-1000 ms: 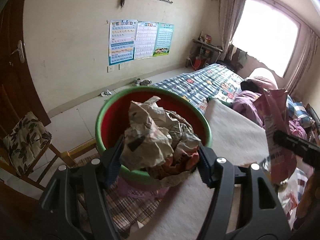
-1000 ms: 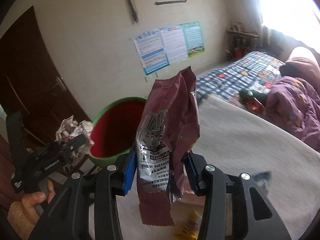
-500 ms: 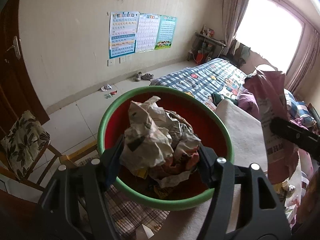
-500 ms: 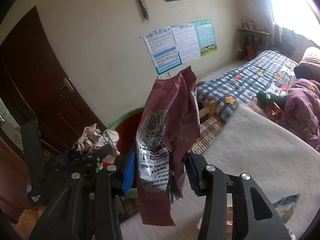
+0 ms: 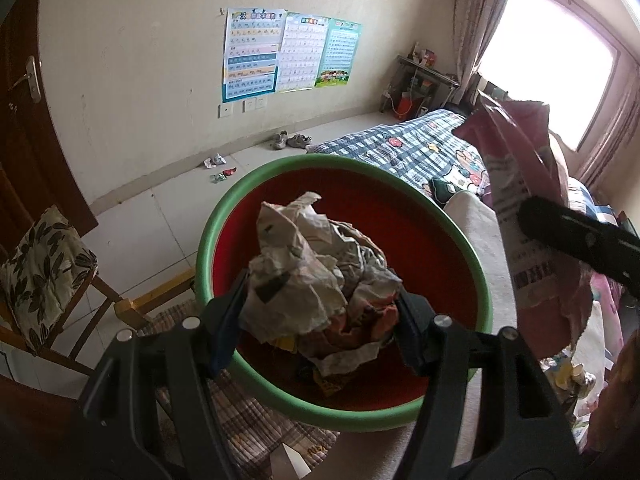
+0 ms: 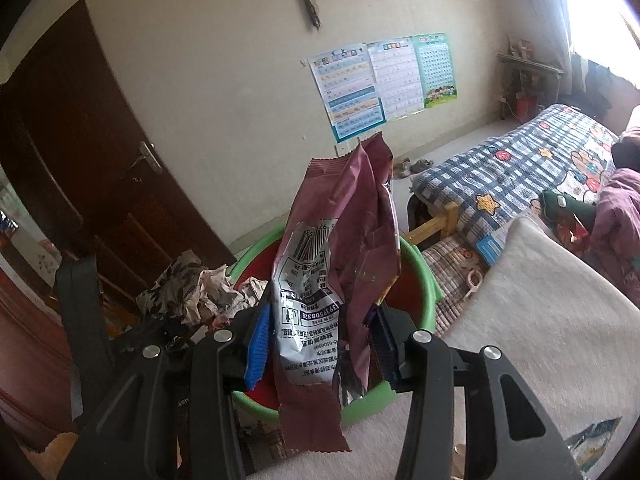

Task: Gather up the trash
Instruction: 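Carry both items over the red bucket and lower them toward it, then open both tools to drop the paper and pink bag into the bucket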

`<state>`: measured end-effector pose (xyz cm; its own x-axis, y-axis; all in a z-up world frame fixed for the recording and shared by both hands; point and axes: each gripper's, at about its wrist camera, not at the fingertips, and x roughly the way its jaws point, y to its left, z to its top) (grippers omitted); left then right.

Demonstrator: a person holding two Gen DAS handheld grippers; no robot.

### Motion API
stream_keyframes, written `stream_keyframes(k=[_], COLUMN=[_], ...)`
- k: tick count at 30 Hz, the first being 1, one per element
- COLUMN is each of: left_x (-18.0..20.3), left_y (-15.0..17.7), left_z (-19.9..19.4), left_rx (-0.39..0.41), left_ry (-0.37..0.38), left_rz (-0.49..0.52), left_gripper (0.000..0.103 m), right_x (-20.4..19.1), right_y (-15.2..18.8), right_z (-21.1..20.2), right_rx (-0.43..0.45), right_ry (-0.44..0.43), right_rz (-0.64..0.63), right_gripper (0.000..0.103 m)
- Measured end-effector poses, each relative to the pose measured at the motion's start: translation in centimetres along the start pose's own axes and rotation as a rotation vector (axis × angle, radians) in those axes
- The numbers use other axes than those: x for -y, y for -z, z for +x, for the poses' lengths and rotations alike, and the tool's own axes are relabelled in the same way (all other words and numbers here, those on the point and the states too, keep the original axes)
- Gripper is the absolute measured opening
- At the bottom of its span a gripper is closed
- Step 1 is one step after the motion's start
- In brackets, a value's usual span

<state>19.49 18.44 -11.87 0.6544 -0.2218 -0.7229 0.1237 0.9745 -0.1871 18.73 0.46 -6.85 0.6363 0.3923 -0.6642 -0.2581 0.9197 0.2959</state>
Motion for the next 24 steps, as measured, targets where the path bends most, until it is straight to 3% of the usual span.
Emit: stream_keyframes(k=[4,8,11,14,19,24], left_x=[-0.2,-0.1,-0.1,0.2,0.6,1.2], left_y=[0.0,0.1,0.1,0.1,0.7,1.0], left_z=[0.2,0.3,0.6,0.8,0.7,-0.1], left_rx=[-0.007,-0.012,-0.016,-0.021,-0.030,0.002], left_ry=[-0.004,-0.010,-0.011,-0.016,-0.034,-0.038], left_rz=[-0.006,-0.004,-0.005,-0.001,0.022,0.011], left_gripper=[0.062,0.064,0.070,0.084,0.084,0.084], right_x=[-0.3,-0.3,-0.1,0.0,1.0,1.8], right_y=[-0.1,-0.1,0.0,0.0,0.8,3.0], right_z=[0.6,1.3,1.4,0.9,-1.1,-5.4], right_rx=[0.002,-0.021,-0.024,-0.011,0.007,0.035], right_ry=[-0.001,-0.006,-0.007,-0.006,0.013,0.105], right_rz=[-0.005,-0.002,0.006,0.014,0.053,0.006], right_gripper=[0.051,0.051,0.060,0.067,0.069,0.069])
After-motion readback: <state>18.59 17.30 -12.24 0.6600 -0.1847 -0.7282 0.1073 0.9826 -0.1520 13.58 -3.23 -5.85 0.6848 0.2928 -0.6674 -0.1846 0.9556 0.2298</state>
